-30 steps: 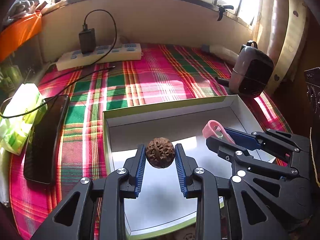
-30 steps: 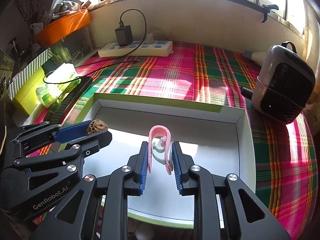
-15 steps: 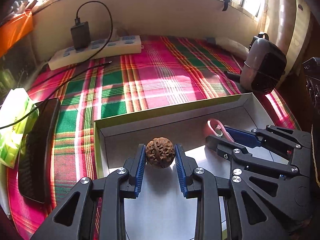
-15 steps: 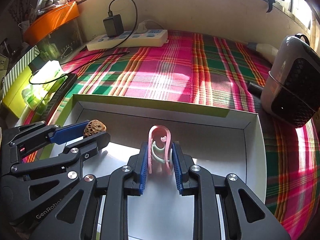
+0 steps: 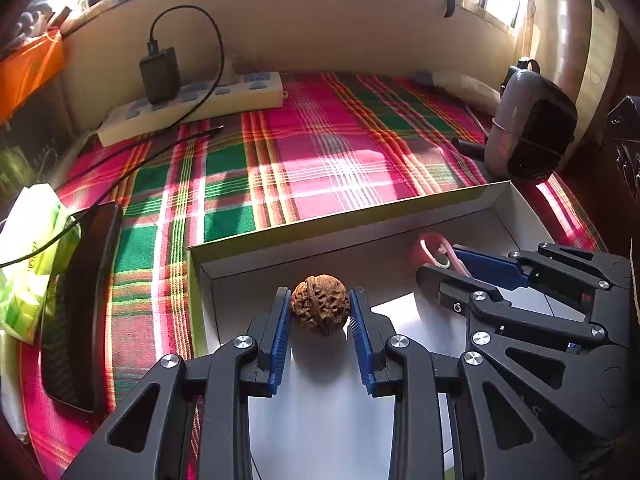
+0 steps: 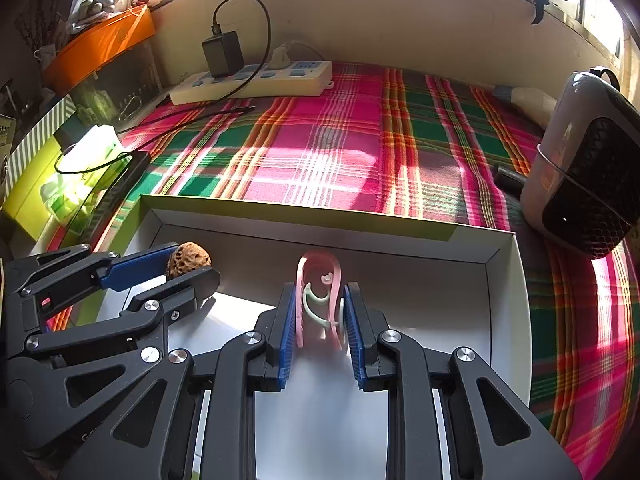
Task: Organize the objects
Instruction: 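Carry walnut and pink clip into the white box and open both grippers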
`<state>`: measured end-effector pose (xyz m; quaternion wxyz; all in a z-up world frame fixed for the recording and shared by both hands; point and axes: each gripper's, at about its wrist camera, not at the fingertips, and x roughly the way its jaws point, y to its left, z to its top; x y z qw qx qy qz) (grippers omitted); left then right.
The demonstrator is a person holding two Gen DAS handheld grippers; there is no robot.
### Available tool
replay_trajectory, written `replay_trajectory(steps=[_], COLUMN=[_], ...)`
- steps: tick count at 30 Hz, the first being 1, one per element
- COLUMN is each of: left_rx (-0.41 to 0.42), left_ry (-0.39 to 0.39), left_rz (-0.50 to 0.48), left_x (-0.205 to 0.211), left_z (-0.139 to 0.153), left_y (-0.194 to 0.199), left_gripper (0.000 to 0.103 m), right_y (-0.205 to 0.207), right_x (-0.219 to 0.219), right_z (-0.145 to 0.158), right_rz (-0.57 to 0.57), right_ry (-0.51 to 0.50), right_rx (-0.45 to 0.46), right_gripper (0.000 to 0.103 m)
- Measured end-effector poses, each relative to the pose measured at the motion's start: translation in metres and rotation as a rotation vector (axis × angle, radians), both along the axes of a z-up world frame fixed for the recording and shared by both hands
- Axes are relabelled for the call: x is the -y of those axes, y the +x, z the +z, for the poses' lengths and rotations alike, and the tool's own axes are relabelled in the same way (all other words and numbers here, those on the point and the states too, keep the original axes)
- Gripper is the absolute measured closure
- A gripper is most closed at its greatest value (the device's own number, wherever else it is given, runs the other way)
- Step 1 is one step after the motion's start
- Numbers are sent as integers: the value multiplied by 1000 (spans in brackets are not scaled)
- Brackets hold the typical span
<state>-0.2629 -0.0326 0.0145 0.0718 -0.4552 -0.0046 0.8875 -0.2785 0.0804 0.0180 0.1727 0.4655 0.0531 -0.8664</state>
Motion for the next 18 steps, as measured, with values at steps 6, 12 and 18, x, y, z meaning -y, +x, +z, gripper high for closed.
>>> replay_trajectory(steps=[6,12,18], left_rx=[-1,-5,-24], left_ry=[7,17,29], left_rz=[7,27,19], left_x=[3,6,5], left_z=[1,4,12], left_y=[1,6,18], left_gripper=[75,69,67], right_y=[1,3,12], right_x=[-2,-9,-14], right_z=[1,4,10], right_rz=[-5,-35,-43], right_ry=[-4,-11,-44], right_rx=[0,-13,-22], right_gripper=[74,57,54])
